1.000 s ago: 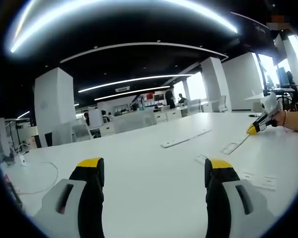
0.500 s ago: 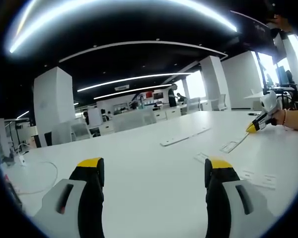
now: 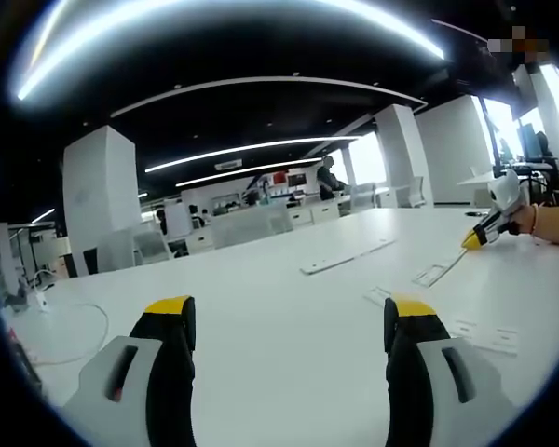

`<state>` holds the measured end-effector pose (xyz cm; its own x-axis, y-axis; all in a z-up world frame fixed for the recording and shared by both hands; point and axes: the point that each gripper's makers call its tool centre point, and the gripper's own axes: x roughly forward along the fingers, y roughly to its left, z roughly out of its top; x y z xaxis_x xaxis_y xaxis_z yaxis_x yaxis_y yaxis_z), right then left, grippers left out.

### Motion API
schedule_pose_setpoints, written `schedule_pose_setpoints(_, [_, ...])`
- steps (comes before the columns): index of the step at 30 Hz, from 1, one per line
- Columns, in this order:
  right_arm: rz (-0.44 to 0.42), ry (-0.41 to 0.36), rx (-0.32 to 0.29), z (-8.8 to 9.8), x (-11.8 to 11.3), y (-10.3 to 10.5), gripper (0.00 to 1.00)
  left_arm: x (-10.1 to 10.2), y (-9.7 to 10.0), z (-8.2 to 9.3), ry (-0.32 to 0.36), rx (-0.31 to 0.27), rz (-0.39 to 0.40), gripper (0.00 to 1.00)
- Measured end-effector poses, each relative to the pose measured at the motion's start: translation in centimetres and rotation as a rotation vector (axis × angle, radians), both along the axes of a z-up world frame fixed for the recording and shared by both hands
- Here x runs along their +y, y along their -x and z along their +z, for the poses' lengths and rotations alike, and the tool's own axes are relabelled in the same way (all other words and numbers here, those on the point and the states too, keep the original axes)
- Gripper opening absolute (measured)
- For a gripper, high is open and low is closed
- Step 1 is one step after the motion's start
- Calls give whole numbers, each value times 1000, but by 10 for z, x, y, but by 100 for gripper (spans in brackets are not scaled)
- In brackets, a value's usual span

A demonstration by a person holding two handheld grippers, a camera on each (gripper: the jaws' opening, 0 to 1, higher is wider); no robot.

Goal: Locate the socket holder cover, grip the socket holder cover, clip it into the socket holder slot.

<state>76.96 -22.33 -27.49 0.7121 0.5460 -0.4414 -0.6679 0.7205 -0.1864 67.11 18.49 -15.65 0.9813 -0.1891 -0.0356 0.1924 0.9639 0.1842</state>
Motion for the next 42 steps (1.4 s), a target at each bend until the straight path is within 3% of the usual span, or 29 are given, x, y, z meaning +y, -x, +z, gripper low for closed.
schedule_pose_setpoints(42, [-2, 76, -43, 0, 5, 2, 4, -3, 3, -4, -1, 4, -1, 82])
